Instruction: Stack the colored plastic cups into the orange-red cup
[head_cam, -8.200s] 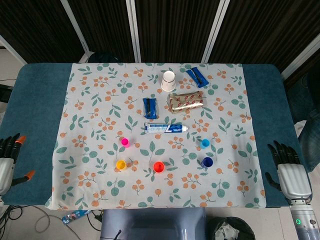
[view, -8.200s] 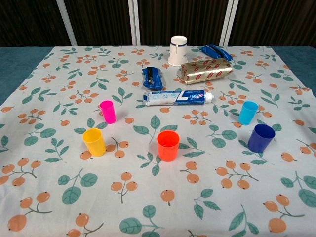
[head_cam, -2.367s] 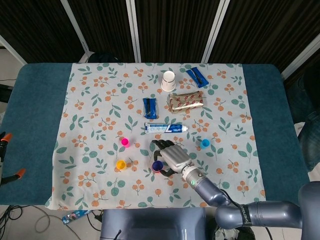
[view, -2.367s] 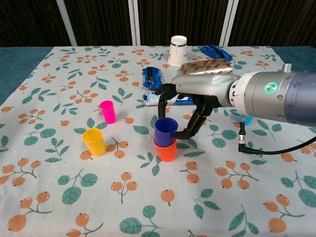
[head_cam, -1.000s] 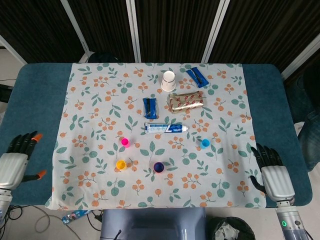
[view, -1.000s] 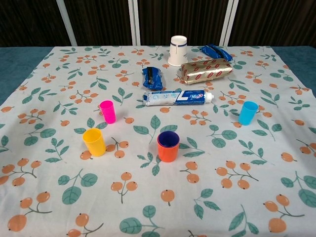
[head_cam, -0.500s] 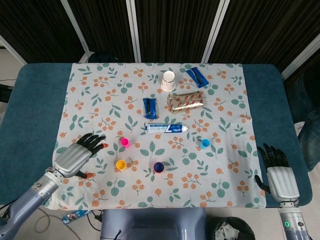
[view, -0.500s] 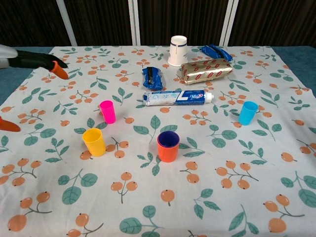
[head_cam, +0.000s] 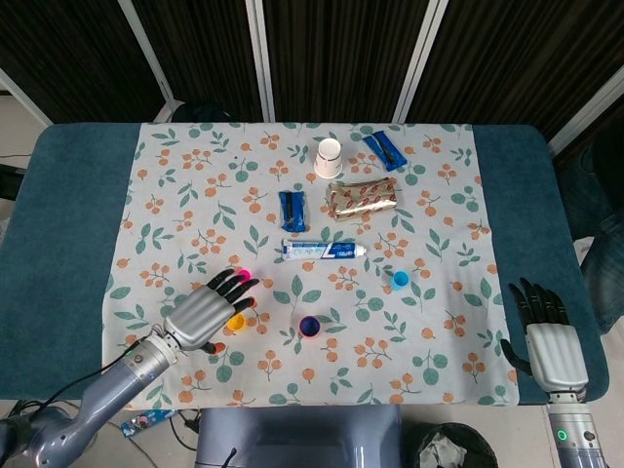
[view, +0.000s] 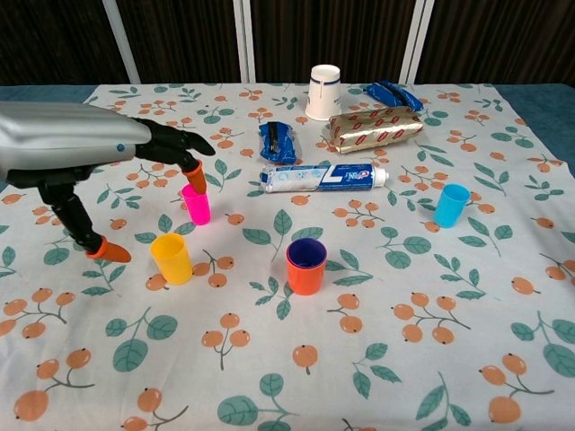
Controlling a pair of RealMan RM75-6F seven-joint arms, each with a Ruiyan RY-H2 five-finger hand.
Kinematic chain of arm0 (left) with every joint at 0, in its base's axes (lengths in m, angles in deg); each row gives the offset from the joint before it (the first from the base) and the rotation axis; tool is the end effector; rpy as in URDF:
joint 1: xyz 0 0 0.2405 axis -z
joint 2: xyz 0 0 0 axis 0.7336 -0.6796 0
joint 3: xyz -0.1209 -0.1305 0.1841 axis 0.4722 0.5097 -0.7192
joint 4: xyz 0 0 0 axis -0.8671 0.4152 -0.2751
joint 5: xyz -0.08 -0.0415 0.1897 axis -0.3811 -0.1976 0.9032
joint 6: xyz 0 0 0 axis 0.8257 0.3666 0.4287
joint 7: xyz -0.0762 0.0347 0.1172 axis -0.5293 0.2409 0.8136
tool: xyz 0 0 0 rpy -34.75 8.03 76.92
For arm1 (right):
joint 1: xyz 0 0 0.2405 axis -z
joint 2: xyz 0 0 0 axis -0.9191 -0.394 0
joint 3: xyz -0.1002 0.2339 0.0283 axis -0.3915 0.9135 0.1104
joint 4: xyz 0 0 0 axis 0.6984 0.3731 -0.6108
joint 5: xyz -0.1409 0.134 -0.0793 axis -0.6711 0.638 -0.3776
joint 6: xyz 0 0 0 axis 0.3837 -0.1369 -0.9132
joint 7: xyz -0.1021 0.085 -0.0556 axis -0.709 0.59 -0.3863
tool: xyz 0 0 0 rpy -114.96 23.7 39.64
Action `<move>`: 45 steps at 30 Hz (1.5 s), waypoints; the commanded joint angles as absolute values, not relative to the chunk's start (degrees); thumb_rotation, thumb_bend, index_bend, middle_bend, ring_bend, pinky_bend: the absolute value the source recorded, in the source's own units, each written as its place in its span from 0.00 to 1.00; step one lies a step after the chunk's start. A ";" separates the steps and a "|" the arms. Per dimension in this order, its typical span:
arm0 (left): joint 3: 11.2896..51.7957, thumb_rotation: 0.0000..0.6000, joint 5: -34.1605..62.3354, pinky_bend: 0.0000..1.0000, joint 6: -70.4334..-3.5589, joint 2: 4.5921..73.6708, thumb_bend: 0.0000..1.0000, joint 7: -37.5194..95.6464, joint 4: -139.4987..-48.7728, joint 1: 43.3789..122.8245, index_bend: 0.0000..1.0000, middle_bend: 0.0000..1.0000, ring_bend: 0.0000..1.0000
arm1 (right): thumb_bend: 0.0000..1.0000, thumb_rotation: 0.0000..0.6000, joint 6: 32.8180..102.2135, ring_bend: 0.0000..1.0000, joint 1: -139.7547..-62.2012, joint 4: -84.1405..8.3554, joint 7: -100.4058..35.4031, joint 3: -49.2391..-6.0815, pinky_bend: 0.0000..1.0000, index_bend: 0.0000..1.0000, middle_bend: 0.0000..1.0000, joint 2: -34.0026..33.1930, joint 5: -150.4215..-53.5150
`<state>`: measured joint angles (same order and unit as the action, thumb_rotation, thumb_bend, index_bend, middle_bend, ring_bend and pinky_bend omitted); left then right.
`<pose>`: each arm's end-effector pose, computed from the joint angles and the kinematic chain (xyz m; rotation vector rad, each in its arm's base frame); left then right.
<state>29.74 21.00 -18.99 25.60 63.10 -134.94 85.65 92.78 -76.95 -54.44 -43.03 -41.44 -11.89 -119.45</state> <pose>-0.1217 0.2618 0.0303 -2.2415 -0.7888 -0.7641 -0.3042 -0.1851 0.1177 1.4069 -0.8748 0.8454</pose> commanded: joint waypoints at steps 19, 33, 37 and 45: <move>25.75 1.00 11.74 0.03 -28.56 35.86 0.20 77.31 -129.59 89.35 0.35 0.00 0.00 | 0.40 1.00 90.63 0.00 -75.52 -53.84 -43.91 -38.94 0.09 0.02 0.00 -11.25 -119.36; 24.53 1.00 10.47 0.03 -27.86 37.22 0.21 75.79 -126.34 90.40 0.38 0.00 0.00 | 0.40 1.00 89.88 0.00 -74.83 -53.69 -44.60 -37.80 0.09 0.02 0.00 -10.90 -119.38; 24.15 1.00 10.59 0.03 -28.30 37.78 0.23 76.17 -125.85 90.67 0.40 0.00 0.00 | 0.40 1.00 89.52 0.00 -74.69 -53.59 -44.63 -37.53 0.09 0.02 0.00 -10.79 -119.31; 23.68 1.00 11.30 0.03 -29.68 37.96 0.26 76.67 -125.94 90.79 0.43 0.00 0.00 | 0.40 1.00 88.73 0.00 -74.47 -53.59 -44.43 -37.05 0.09 0.02 0.00 -10.65 -118.96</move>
<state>23.73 11.26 -29.59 37.93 76.60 -125.96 90.78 88.75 -74.48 -53.58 -44.44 -37.07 -10.65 -118.97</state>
